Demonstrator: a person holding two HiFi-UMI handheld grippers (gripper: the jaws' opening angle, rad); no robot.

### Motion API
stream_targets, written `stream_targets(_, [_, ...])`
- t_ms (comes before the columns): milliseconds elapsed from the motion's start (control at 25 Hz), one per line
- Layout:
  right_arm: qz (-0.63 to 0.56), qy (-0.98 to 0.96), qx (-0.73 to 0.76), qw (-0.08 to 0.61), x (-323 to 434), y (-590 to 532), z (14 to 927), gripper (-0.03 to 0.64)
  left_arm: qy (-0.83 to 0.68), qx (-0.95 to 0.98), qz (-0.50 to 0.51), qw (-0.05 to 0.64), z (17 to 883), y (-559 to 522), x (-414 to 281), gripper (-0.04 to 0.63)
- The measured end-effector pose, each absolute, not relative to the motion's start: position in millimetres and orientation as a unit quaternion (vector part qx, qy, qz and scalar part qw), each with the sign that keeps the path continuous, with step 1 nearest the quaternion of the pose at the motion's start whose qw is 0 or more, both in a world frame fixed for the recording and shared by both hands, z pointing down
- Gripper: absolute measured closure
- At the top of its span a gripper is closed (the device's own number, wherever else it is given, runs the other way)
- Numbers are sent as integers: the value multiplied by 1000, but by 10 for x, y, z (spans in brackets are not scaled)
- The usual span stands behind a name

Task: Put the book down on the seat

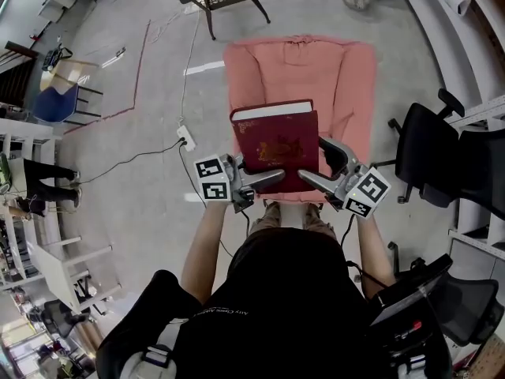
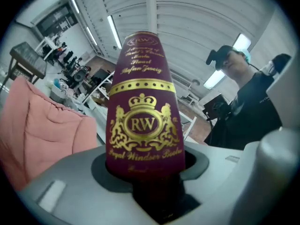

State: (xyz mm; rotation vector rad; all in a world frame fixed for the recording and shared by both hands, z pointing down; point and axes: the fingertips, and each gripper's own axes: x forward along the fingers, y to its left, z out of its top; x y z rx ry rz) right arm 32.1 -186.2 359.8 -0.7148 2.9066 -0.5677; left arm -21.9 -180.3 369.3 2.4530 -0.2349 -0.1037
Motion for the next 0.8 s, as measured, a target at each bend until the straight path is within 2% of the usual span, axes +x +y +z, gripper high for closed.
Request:
stream_targets(280, [-215, 959, -175, 48, 131, -1695, 3629, 252, -55, 938, -46, 339, 3709, -1689, -186, 360])
stream_targets(400, [-231, 957, -166, 53, 71, -1668, 3641, 314, -59, 934, -48, 348, 3744, -1688, -177, 360])
stream_targets(600, [-245, 951, -177, 59, 58, -1739, 3675, 331, -85, 936, -60, 336, 3786, -1779, -233, 352])
stream_targets(800, [-292, 933, -172, 119, 118, -1821, 3561, 341, -89, 938, -83, 326, 3665, -1835, -290, 350])
